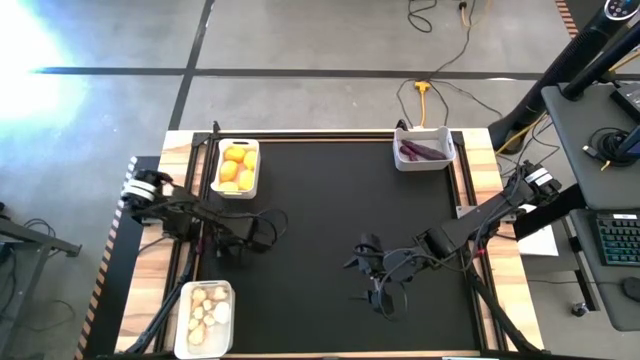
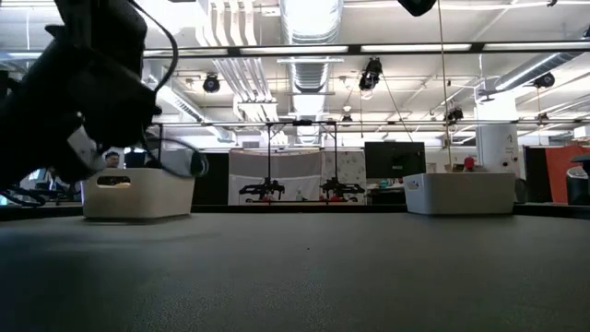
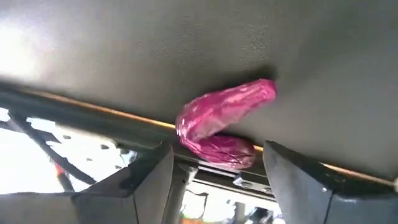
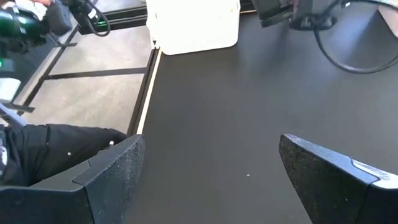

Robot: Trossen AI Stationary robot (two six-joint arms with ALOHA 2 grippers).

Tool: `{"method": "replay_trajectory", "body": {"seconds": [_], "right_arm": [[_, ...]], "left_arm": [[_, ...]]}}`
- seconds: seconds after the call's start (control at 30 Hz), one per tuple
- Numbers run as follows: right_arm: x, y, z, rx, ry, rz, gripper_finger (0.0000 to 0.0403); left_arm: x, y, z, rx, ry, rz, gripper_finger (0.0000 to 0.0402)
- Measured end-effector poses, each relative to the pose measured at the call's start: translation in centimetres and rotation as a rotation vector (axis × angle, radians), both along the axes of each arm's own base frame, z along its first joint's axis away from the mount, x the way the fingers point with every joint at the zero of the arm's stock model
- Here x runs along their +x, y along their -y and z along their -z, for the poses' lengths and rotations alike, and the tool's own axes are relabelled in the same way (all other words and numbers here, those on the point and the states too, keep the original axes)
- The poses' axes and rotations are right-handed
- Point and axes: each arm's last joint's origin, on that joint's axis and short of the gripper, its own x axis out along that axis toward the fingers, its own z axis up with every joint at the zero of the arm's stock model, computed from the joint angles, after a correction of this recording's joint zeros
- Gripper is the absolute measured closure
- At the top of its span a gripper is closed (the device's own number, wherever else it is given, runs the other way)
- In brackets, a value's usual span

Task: Sort produce into baskets
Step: Move the small eggplant to the center of the table

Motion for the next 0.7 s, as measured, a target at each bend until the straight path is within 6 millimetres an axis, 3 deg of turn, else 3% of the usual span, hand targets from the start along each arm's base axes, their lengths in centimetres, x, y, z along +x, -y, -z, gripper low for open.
{"method": "replay_trajectory", "body": {"seconds": [0.2, 0.33, 0.7], "right_arm": [[-0.1, -0.2, 0.0, 0.015, -0.005, 0.003, 0.0039], [-0.1, -0.3, 0.0, 0.015, -0.005, 0.001, 0.0039], [-0.1, -0.3, 0.0, 0.001, -0.001, -0.009, 0.0039]], "left_arm": [[0.6, 0.1, 2.7, -0.081, -0.092, 0.127, 0.0171], [1.1, 0.3, 3.7, -0.109, -0.073, 0.152, 0.0194], [4.9, 1.0, 1.3, -0.103, 0.203, 0.201, 0.0339]]}}
